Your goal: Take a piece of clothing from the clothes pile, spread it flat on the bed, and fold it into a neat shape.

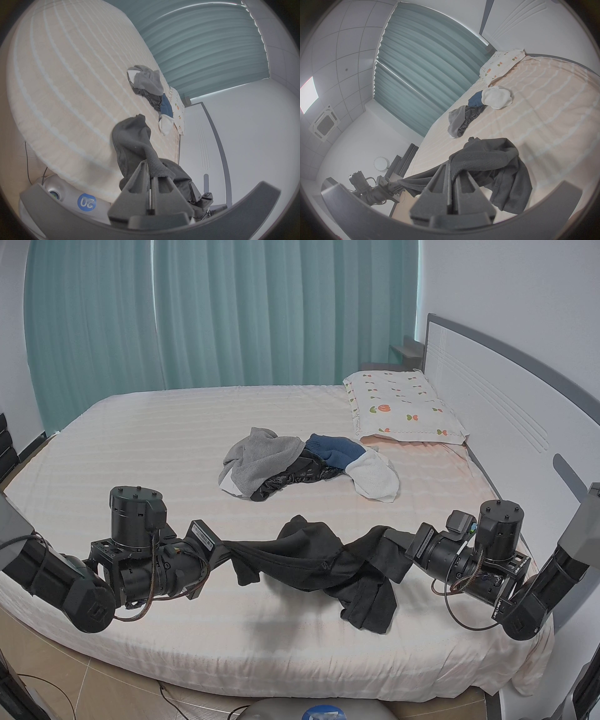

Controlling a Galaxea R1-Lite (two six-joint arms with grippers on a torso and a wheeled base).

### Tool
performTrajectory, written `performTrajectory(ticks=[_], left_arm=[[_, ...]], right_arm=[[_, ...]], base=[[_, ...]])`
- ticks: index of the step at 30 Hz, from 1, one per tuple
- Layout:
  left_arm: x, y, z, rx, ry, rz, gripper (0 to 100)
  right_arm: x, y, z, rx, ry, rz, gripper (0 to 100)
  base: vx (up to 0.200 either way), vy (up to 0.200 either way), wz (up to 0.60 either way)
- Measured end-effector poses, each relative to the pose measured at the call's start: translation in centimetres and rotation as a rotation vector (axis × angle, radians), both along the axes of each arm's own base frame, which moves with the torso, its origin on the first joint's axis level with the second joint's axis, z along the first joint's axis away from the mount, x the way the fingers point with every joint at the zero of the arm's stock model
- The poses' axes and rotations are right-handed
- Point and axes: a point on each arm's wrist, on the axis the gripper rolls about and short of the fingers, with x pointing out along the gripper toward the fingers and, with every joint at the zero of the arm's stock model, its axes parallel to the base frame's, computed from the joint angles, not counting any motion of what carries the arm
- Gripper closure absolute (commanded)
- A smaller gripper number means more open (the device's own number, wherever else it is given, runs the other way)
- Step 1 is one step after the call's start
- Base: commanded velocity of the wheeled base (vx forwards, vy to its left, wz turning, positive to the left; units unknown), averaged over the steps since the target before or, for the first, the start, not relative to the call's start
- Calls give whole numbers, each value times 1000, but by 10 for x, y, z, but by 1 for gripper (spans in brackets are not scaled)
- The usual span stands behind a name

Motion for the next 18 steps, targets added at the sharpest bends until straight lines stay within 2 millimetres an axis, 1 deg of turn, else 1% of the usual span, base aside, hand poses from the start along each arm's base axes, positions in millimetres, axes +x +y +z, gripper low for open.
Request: performTrajectory(ticks=[5, 11, 13, 18], left_arm=[[0, 0, 3, -4, -9, 1, 100], [-1, 0, 6, -8, -16, 1, 100], [-3, 1, 9, -10, -24, 1, 100], [-4, 2, 13, -11, -38, 10, 100]], right_arm=[[1, 1, 5, 1, -21, -46, 100], [4, 7, 9, -14, -57, -179, 100], [4, 12, 12, -10, -69, -183, 100], [5, 15, 17, 25, -115, -178, 100]], base=[[0, 200, 0], [0, 200, 0], [0, 200, 0], [0, 200, 0]])
